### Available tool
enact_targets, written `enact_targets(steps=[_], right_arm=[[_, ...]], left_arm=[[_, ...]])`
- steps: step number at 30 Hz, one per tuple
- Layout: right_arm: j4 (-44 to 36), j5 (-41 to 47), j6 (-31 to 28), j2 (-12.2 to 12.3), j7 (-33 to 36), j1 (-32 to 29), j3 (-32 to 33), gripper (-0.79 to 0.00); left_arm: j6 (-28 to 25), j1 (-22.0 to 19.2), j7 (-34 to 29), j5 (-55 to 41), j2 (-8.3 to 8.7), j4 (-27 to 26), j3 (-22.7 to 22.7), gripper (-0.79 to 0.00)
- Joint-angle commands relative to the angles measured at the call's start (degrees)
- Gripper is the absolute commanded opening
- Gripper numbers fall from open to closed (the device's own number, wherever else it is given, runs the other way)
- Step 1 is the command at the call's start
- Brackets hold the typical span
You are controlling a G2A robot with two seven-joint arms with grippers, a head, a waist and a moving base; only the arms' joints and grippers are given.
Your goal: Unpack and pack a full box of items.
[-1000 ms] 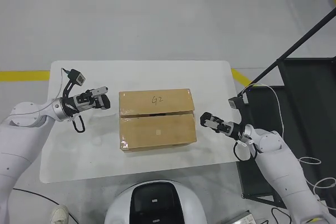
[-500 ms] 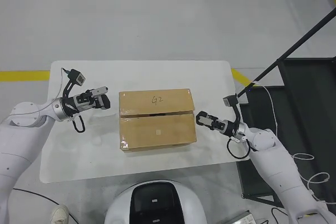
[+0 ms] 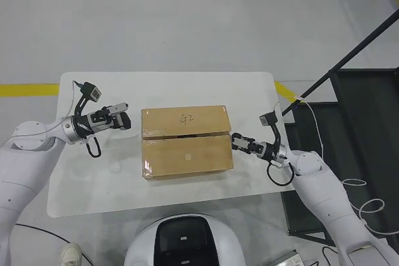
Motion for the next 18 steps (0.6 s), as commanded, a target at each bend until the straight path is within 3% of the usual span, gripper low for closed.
enact_targets(steps=[1,10,18], right_arm=[[0.3,0.0,0.6,-0.1,0.5,0.4,-0.7,0.000],[-1.1,5.6,-0.5,-0.1,5.0,0.7,-1.0,0.000],[-10.1,14.9,5.2,1.4,11.1,-3.5,0.7,0.000]], left_arm=[[0.0,0.0,0.0,0.0,0.00,0.0,0.0,0.000],[0.0,0.0,0.0,0.0,0.00,0.0,0.0,0.000],[0.0,0.0,0.0,0.0,0.00,0.0,0.0,0.000]])
